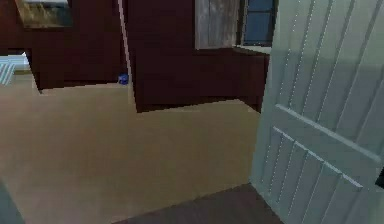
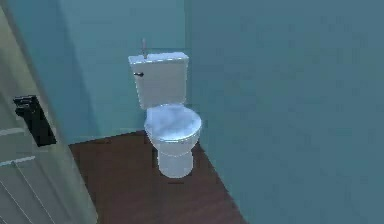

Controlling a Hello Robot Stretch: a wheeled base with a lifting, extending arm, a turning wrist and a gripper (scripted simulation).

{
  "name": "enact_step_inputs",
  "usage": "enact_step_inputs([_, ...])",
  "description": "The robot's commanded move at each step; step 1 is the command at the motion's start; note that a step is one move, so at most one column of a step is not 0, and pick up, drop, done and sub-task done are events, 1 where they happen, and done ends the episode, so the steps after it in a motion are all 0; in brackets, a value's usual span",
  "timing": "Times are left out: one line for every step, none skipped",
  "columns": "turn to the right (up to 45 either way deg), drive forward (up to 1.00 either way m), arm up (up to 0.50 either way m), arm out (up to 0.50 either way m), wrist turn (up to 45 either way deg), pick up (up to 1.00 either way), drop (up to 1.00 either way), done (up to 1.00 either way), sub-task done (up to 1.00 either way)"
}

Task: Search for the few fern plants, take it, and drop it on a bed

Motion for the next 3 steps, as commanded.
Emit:
enact_step_inputs([0.0,0.60,0.00,0.00,0.0,0.00,0.00,0.00,0.00])
enact_step_inputs([-45.0,0.00,0.00,0.00,0.0,0.00,0.00,0.00,0.00])
enact_step_inputs([0.0,1.00,0.00,0.00,0.0,0.00,0.00,0.00,0.00])
